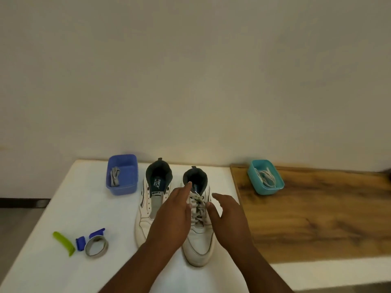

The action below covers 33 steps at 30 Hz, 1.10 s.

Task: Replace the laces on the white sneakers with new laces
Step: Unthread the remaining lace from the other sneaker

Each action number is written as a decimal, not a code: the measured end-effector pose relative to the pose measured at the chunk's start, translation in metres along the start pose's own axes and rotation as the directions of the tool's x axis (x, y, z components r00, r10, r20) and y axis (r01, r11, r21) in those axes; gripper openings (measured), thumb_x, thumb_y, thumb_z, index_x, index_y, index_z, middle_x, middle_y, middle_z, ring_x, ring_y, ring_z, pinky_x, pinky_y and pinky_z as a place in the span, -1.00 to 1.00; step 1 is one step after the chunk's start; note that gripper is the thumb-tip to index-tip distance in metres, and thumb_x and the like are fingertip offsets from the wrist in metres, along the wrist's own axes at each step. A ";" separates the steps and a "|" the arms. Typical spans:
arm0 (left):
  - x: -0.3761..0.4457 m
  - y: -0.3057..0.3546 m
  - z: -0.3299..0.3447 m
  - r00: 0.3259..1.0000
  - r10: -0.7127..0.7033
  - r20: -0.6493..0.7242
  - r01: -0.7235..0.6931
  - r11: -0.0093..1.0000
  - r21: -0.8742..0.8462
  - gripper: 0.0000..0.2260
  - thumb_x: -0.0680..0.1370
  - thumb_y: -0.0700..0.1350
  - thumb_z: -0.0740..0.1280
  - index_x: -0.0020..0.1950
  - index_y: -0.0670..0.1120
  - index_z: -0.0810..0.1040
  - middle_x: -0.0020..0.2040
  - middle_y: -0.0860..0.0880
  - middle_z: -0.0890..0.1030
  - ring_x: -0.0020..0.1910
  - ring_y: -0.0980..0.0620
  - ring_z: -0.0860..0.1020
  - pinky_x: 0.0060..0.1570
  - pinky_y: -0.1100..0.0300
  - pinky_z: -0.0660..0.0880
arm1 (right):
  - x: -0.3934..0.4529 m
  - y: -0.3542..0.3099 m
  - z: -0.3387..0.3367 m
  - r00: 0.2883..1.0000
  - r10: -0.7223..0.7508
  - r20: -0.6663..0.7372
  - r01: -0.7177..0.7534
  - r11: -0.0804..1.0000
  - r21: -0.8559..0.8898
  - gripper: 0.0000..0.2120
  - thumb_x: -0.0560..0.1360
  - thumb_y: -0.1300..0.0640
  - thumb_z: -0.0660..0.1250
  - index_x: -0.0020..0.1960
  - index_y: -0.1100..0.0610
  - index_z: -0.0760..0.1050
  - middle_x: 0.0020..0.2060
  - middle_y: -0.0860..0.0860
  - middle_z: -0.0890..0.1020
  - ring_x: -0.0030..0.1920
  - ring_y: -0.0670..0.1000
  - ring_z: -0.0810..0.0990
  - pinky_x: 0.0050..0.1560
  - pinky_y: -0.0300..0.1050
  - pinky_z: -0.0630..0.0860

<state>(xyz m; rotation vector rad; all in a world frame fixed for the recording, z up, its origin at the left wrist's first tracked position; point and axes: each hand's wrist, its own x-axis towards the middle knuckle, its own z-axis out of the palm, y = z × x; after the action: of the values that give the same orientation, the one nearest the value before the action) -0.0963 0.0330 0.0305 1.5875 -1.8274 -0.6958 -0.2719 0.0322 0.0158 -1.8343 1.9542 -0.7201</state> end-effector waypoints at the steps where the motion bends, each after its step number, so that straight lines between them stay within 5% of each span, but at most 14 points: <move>1: 0.003 -0.007 0.004 0.999 -0.033 0.007 0.034 0.999 -0.031 -0.48 0.65 -0.11 0.23 0.59 0.10 0.18 0.39 0.09 0.46 0.13 0.18 0.55 -0.02 0.57 0.34 | 0.007 -0.002 0.007 1.000 -0.004 0.007 0.004 1.000 0.014 -0.62 0.64 -0.20 0.22 0.41 -0.12 0.48 0.30 -0.16 0.55 0.28 -0.11 0.51 0.25 -0.22 0.42; 6: 0.017 -0.026 0.007 0.987 -0.162 0.000 0.160 0.977 -0.139 -0.39 0.64 -0.18 0.26 0.60 0.13 0.07 0.30 0.22 0.49 -0.05 0.27 0.60 -0.06 0.55 0.41 | 0.030 -0.025 0.035 1.000 -0.015 -0.004 0.015 1.000 0.016 -0.63 0.66 -0.15 0.19 0.44 -0.13 0.47 0.50 -0.03 0.36 0.51 0.04 0.23 0.44 0.00 0.27; 10: 0.021 -0.032 0.014 0.985 -0.174 0.009 0.173 0.971 -0.167 -0.41 0.64 -0.14 0.28 0.59 0.14 0.09 0.27 0.29 0.42 -0.07 0.43 0.54 -0.07 0.65 0.35 | 0.038 -0.033 0.041 0.999 0.034 -0.021 -0.036 0.996 -0.080 -0.74 0.64 -0.13 0.25 0.24 -0.12 0.62 0.57 0.00 0.31 0.60 0.12 0.11 0.53 0.19 0.09; 12: 0.022 -0.032 0.018 0.987 -0.163 -0.003 0.160 0.972 -0.174 -0.44 0.64 -0.09 0.28 0.58 0.14 0.13 0.31 0.26 0.44 0.02 0.37 0.54 0.03 0.59 0.38 | 0.038 -0.034 0.036 0.997 0.072 -0.014 -0.073 0.997 -0.029 -0.83 0.62 -0.09 0.31 0.13 -0.12 0.64 0.55 -0.04 0.33 0.59 0.07 0.12 0.53 0.16 0.08; 15: 0.022 -0.027 0.019 0.997 -0.081 -0.008 0.079 0.988 -0.136 -0.49 0.65 -0.07 0.26 0.56 0.15 0.20 0.35 0.21 0.42 0.14 0.16 0.55 0.10 0.50 0.38 | 0.037 -0.032 0.025 0.993 0.092 -0.071 -0.073 0.969 0.235 -0.92 0.57 0.02 0.39 -0.02 -0.15 0.64 0.42 -0.09 0.47 0.48 -0.05 0.31 0.50 0.13 0.26; 18: 0.020 -0.021 0.022 1.000 0.016 0.004 -0.016 0.996 -0.090 -0.57 0.65 -0.06 0.27 0.51 0.13 0.31 0.42 0.17 0.39 0.20 0.17 0.53 0.14 0.48 0.39 | 0.036 -0.038 0.005 0.967 0.107 -0.229 0.028 0.855 0.518 -0.84 0.57 0.10 0.42 -0.07 -0.17 0.62 0.17 -0.15 0.60 0.25 -0.17 0.53 0.24 0.08 0.55; 22: 0.018 -0.020 0.029 0.999 0.040 0.021 -0.039 0.997 -0.062 -0.56 0.63 -0.02 0.30 0.51 0.17 0.33 0.51 0.22 0.26 0.20 0.36 0.38 0.06 0.64 0.25 | 0.027 -0.058 -0.031 0.854 0.006 -0.521 0.324 0.777 0.539 -0.86 0.62 0.19 0.36 -0.04 -0.04 0.57 -0.15 -0.03 0.63 -0.10 0.01 0.61 -0.10 -0.08 0.58; 25: 0.018 -0.019 0.030 0.999 0.023 0.033 -0.021 0.998 -0.060 -0.54 0.63 0.00 0.30 0.52 0.16 0.31 0.53 0.21 0.22 0.18 0.37 0.37 -0.01 0.68 0.22 | 0.019 -0.062 -0.047 0.772 -0.017 -0.635 0.448 0.723 0.525 -0.94 0.62 0.06 0.31 -0.03 -0.07 0.51 -0.23 -0.01 0.61 -0.20 -0.01 0.59 -0.20 -0.22 0.56; 30: 0.018 -0.022 0.029 0.999 0.037 -0.029 -0.037 0.999 0.014 -0.65 0.62 0.06 0.31 0.41 0.10 0.43 0.51 0.13 0.27 0.25 0.19 0.49 -0.01 0.62 0.25 | 0.026 -0.041 -0.023 0.958 0.010 -0.288 0.137 0.864 0.485 -0.86 0.63 0.17 0.34 -0.03 -0.06 0.57 -0.23 -0.15 0.62 -0.23 -0.11 0.59 -0.24 -0.30 0.48; 33: 0.019 -0.026 0.034 0.998 0.054 -0.039 -0.050 0.993 0.102 -0.70 0.61 0.03 0.32 0.34 0.15 0.47 0.56 0.10 0.18 0.35 0.10 0.46 0.13 0.43 0.33 | 0.026 -0.024 -0.003 1.000 0.014 0.006 -0.016 0.956 0.294 -0.80 0.64 0.11 0.31 0.21 -0.12 0.58 -0.01 -0.19 0.63 -0.07 -0.16 0.62 -0.07 -0.27 0.55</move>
<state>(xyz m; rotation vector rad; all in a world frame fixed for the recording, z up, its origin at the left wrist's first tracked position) -0.1060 0.0099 -0.0091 1.6001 -1.8931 -0.5500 -0.2569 0.0060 0.0344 -1.6380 1.7468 -0.9452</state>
